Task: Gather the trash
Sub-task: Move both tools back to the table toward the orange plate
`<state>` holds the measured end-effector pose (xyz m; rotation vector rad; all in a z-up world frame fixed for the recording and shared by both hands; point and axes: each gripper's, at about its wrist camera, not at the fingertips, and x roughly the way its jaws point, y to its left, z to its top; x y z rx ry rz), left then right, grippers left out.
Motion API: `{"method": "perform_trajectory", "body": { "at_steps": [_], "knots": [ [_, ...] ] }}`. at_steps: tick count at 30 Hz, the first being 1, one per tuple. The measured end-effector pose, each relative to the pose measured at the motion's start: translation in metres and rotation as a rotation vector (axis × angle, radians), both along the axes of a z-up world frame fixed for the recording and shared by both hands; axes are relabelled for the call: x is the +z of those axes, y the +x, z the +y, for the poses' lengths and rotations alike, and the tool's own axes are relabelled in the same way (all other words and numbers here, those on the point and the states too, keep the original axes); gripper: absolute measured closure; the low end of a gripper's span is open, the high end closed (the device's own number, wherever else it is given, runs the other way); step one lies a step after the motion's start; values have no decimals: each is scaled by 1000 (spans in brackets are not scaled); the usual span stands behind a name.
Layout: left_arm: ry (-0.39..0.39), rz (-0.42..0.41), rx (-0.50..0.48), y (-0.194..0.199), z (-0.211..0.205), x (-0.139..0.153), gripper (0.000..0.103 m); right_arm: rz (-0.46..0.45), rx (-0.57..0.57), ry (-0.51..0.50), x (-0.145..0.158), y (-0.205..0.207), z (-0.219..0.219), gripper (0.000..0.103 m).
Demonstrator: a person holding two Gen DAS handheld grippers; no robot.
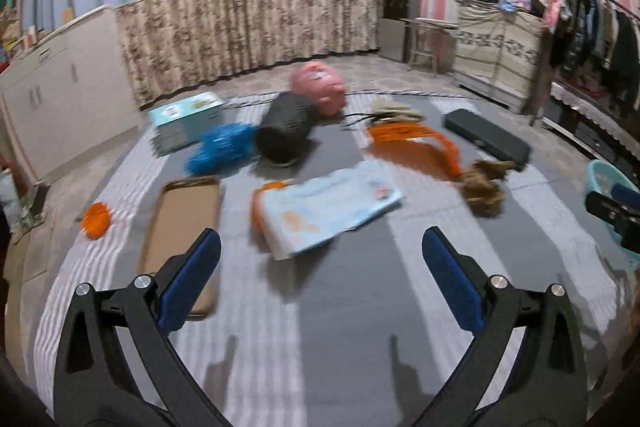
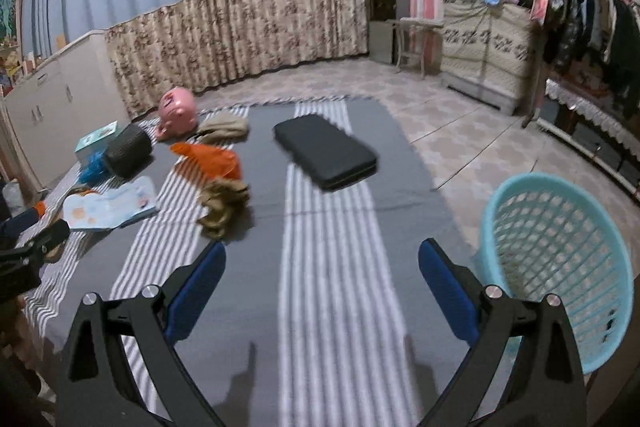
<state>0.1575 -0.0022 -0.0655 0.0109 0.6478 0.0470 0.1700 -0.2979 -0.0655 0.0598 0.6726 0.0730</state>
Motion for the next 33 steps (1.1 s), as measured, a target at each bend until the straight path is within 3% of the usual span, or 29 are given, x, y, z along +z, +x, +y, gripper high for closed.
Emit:
{"method": "perform_trajectory", "body": {
  "at_steps": [10, 20, 23, 25, 26, 33],
  "knots": [
    [-5, 33, 147, 0, 87, -11, 6, 31, -20, 25, -9, 9, 11, 8],
    [19, 47, 225, 16, 152, -16, 6, 52, -25, -8, -18, 14, 22, 8],
    [-35, 96, 241, 27, 178, -25, 6, 51, -22, -11, -17, 16, 25, 8],
    [-129, 106, 253, 34, 198, -27, 8, 56, -18, -15, -18, 20, 29, 8],
    [-139, 105, 257, 35, 203, -27, 10, 60, -16, -17, -19, 22, 31, 8],
    [-55, 183, 217, 63, 207, -38, 36, 84, 5, -59, -27, 29, 44, 8]
  ]
}}
